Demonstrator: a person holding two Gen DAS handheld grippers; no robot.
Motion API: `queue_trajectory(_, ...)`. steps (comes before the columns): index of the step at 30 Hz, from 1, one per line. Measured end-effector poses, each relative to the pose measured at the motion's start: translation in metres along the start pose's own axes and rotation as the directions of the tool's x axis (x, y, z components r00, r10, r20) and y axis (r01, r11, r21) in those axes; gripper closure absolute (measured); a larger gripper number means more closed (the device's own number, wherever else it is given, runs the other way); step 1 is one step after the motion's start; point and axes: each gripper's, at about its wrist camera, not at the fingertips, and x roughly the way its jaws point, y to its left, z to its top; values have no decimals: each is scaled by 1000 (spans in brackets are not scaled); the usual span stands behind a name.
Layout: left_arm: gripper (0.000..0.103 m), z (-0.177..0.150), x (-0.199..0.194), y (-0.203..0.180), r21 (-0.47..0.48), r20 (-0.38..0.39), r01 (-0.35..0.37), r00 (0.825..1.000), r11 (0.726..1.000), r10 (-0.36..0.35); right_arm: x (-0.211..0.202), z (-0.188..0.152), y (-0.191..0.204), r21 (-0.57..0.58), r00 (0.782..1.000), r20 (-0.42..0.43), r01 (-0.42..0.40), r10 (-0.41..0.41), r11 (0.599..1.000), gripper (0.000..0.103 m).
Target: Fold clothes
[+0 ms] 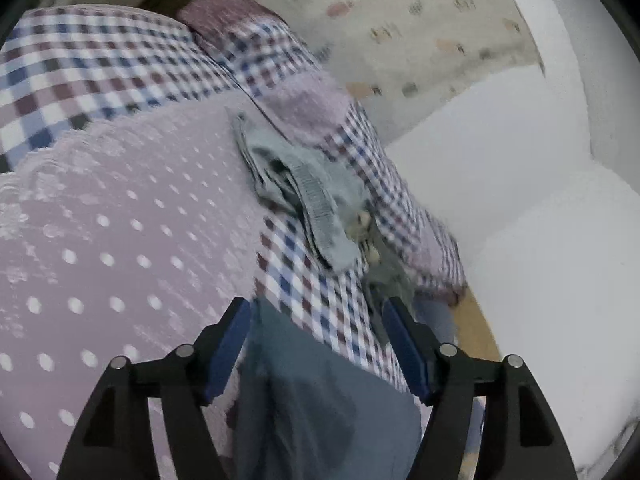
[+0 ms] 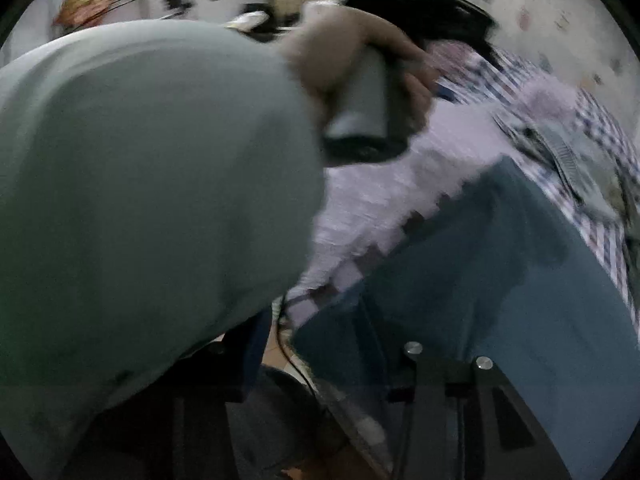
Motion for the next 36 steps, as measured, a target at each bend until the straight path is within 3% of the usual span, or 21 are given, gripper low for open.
queue_trajectory(3, 31, -7, 21, -6, 35, -91, -26, 995, 999, 29, -19, -3, -12, 2, 999, 8, -48, 48, 999, 53)
queue_trajectory(7, 31, -16, 52, -10, 61, -193, -84, 977, 995, 94, -61, -26, -92, 205, 992, 26, -126, 123, 971, 50)
queue_trajectory(10, 31, -22, 69, -11, 67, -243, -101, 963, 993, 114, -101, -48, -164, 361, 994, 67, -100, 81, 927, 49)
queue_trajectory(14, 31, -27, 84, -16, 102, -279, -153, 944, 983, 176, -167, -92, -258, 555, 991, 126, -28, -51, 831, 48)
queue_trajectory(18, 34, -28, 94, -19, 117, -289, -190, 932, 975, 217, -223, -150, -350, 723, 974, 128, 37, -186, 690, 47)
queue_trajectory(22, 40, -29, 102, -21, 148, -301, -218, 919, 965, 254, -245, -204, -412, 830, 964, 156, -10, -214, 558, 46)
queue_trajectory(25, 48, -29, 106, -21, 159, -303, -238, 912, 958, 277, -236, -232, -446, 864, 975, 149, -47, -166, 501, 44)
queue_trajectory(27, 56, -29, 109, -20, 166, -304, -250, 907, 954, 291, -224, -244, -452, 870, 984, 124, -46, -129, 490, 44)
queue_trajectory(30, 65, -30, 112, -20, 181, -309, -259, 901, 949, 305, -209, -241, -457, 857, 990, 98, -31, -104, 514, 44)
queue_trajectory(34, 93, -30, 114, -18, 183, -317, -267, 895, 946, 314, -189, -235, -463, 838, 996, 62, -14, -71, 546, 44)
queue_trajectory(36, 94, -30, 115, -18, 176, -321, -258, 897, 950, 303, -179, -233, -466, 828, 998, 44, -5, -55, 561, 44)
